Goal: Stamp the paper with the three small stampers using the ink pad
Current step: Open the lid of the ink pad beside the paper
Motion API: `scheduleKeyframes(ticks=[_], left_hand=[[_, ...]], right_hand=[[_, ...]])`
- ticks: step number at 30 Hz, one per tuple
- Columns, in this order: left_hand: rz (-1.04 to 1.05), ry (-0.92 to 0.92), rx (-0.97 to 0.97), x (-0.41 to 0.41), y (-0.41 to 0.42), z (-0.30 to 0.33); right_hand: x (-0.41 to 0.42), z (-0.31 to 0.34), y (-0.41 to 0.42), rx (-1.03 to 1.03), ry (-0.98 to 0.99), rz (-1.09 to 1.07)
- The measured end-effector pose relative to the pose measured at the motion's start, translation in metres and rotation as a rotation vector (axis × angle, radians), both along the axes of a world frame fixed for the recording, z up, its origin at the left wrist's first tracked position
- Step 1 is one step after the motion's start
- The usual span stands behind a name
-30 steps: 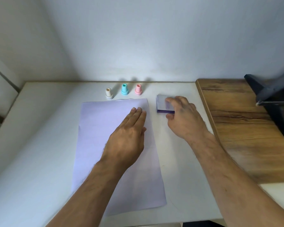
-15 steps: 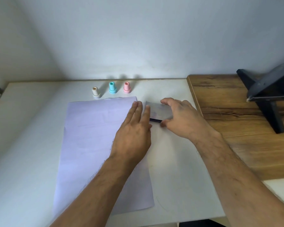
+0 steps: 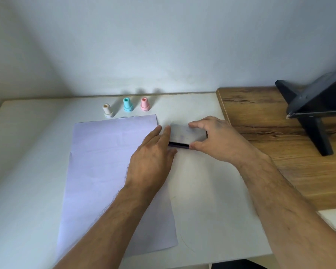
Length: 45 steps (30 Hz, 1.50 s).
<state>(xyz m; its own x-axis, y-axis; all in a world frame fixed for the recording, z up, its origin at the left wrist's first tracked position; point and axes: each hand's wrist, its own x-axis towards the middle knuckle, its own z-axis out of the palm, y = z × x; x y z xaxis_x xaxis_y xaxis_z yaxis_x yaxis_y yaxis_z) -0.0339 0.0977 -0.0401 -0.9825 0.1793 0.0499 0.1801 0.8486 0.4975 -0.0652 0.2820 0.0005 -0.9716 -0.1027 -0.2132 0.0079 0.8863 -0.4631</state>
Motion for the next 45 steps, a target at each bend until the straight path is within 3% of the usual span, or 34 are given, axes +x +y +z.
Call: scheduleKeyframes(ticks=[6,11,19,32,45], left_hand=[[0.017,0.004,0.01,-0.001,0.0,0.003],[0.004,0.008,0.017,-0.001,0.0,0.006],[-0.038,-0.018,-0.031,-0.002,-0.007,0.004],[-0.011,-0.028,-0.002,0.0,-0.009,0.007],[-0.011,-0.01,-0.024,0.002,-0.01,0.006]], right_hand=[[0.002,0.004,0.0,-0.079,0.011,-0.022],[0.003,0.003,-0.002,-0.125,0.132,-0.04],[-0.006,-0.009,-0.003,-0.207,0.428,-0.343],[-0.023,-0.026,-0.018,-0.378,0.445,-0.639],[-0.032,-0.034,-0.02,-0.376,0.339,-0.632]])
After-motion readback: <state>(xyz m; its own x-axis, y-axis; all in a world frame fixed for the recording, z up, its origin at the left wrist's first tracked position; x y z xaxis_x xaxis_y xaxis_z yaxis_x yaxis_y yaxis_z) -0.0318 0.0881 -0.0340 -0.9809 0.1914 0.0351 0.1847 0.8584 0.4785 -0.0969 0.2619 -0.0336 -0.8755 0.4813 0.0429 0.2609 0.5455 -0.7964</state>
